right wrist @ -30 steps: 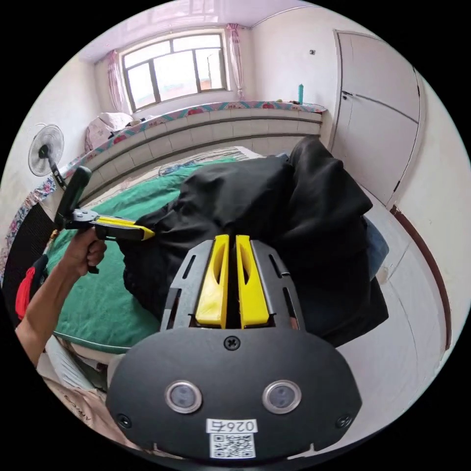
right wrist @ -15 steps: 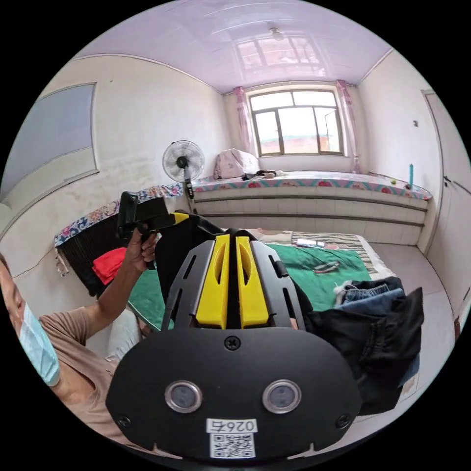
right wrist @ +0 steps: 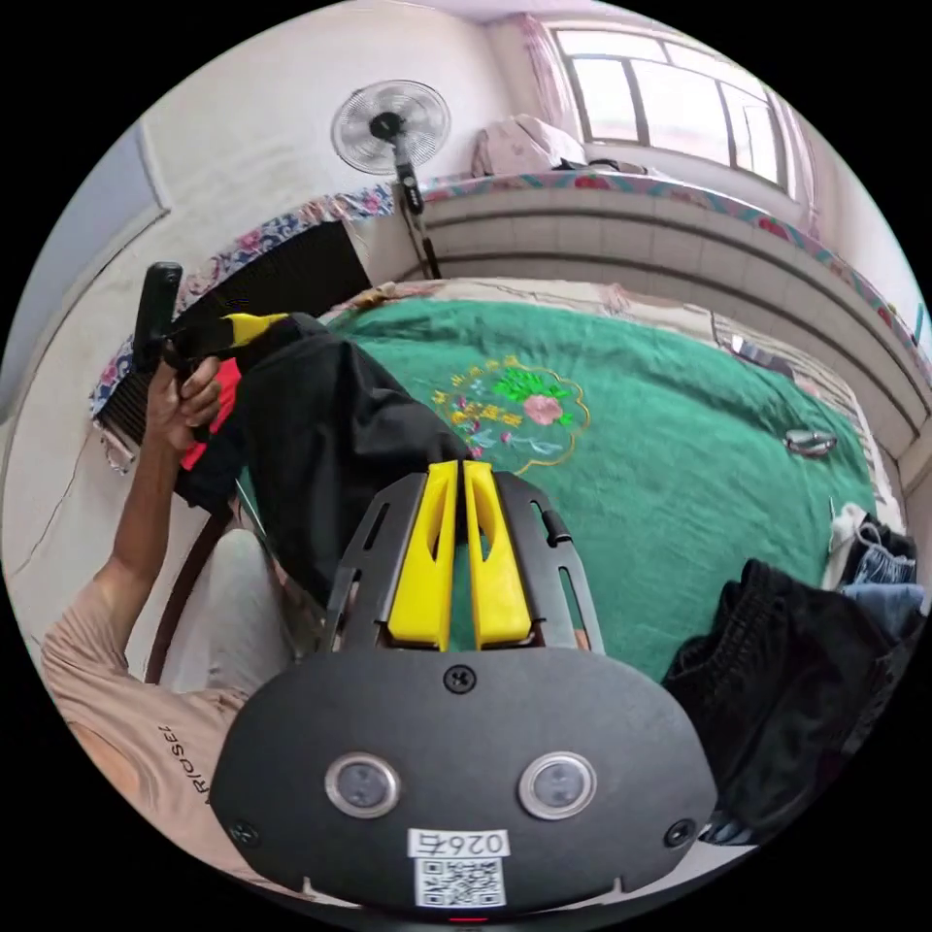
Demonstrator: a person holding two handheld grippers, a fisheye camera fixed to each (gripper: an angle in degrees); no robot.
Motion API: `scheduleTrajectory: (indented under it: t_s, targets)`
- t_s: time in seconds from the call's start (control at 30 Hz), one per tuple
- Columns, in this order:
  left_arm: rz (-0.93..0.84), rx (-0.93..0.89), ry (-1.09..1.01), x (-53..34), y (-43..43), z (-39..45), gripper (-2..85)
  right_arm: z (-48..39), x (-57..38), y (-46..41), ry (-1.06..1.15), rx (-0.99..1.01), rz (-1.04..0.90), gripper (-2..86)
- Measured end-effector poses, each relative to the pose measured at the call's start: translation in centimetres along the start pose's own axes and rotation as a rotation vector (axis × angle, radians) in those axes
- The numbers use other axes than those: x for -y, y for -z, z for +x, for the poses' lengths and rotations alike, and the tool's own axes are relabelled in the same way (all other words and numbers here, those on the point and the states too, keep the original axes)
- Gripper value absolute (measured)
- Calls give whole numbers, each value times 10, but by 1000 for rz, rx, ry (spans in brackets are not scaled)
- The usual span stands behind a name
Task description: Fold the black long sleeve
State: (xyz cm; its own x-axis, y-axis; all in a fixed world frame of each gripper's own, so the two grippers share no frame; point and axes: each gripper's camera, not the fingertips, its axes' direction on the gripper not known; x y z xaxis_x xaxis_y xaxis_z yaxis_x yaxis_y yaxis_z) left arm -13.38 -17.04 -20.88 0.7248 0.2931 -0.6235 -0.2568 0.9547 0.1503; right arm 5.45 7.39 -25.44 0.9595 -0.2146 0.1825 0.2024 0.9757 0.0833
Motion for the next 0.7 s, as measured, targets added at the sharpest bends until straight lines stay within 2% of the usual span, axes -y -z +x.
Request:
scheduleTrajectory:
  t_s: [0.1, 0.17, 0.33, 0.4, 0.5, 0.53, 0.57, 0.6, 0.67, 0.7]
  targets:
    - [87, 70, 71, -24, 27, -31, 131, 6, -10, -4, -34, 52, 35, 21]
    - [82, 142, 104, -37, 37, -44, 135, -4, -8, 1, -2, 49, 75, 33]
    - [3, 210, 163, -65, 38, -72, 187, -74, 18, -13, 213, 19, 70, 71]
    - [-38, 223, 178, -72, 28, -84, 204, -109, 31, -36, 294, -21, 63, 112]
    - [-106, 229, 194, -71, 4, -99, 223, -135, 51, -77, 321, -54, 6, 160]
    - [-131, 226, 200, -69, -3, -103, 226, -137, 55, -87, 318, -56, -14, 153]
    - [-211, 215, 216, -66, -20, -110, 209, -140, 62, -107, 315, -72, -69, 137]
    - [-295, 239, 241, -63, -34, -114, 143, -140, 69, -126, 308, -104, -130, 55]
    - [-279, 272, 176, -62, -33, -105, 27, -136, 74, -136, 304, -87, -173, 2]
    - [-254, 286, 129, -63, -25, -95, 23, -130, 74, -127, 286, -34, -149, -5]
